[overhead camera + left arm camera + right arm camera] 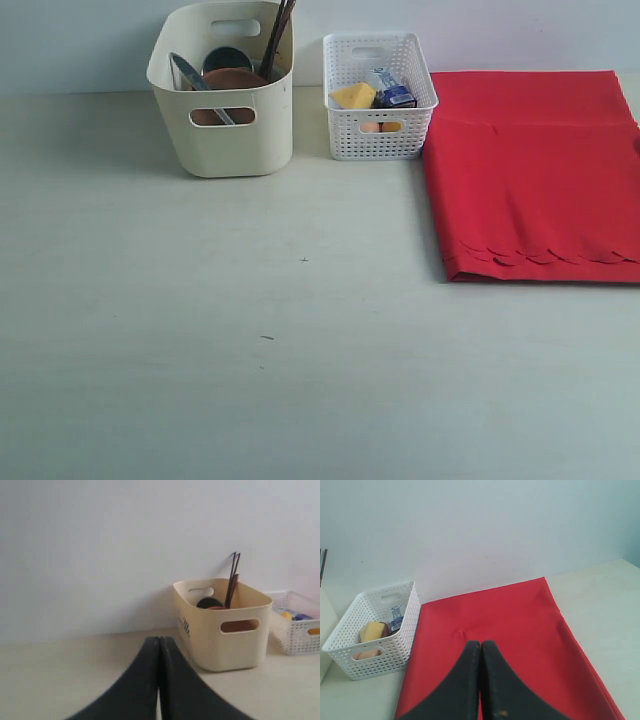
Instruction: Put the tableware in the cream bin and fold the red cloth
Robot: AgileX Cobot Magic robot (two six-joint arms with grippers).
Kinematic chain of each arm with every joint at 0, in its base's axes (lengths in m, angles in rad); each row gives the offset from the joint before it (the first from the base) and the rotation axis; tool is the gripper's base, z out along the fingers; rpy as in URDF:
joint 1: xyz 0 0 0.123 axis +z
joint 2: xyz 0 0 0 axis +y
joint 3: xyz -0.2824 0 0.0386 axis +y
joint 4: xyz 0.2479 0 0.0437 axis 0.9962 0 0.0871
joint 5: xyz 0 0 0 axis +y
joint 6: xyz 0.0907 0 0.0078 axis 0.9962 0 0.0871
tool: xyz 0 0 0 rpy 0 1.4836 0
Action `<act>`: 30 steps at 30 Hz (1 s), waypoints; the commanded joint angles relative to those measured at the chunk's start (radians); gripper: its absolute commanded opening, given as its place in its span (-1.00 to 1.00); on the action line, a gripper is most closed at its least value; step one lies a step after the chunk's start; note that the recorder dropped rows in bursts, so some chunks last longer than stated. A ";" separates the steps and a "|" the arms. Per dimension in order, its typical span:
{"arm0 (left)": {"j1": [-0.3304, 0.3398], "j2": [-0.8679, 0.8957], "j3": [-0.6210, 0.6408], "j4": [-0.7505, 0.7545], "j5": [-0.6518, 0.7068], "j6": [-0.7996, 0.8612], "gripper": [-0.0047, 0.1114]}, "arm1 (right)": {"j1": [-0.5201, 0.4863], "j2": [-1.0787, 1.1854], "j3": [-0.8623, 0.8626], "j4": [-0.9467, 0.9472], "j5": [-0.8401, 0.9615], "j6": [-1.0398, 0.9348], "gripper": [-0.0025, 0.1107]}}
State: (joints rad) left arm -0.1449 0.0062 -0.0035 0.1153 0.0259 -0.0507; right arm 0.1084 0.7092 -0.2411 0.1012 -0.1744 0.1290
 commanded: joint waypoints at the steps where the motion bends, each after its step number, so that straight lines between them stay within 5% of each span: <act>1: 0.057 -0.006 0.003 -0.158 0.070 0.192 -0.90 | -0.003 -0.005 0.005 -0.004 -0.001 0.002 -0.96; 17: 0.067 -0.006 0.003 -0.158 0.236 0.200 -0.90 | -0.003 -0.005 0.005 -0.004 0.001 0.002 -0.96; 30: 0.065 -0.006 0.003 -0.158 0.240 0.118 -0.90 | -0.003 -0.005 0.005 -0.004 0.001 0.002 -0.96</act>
State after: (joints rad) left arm -0.0808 0.0062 0.0005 -0.0327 0.2626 0.0772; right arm 0.1084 0.7092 -0.2411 0.1012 -0.1720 0.1290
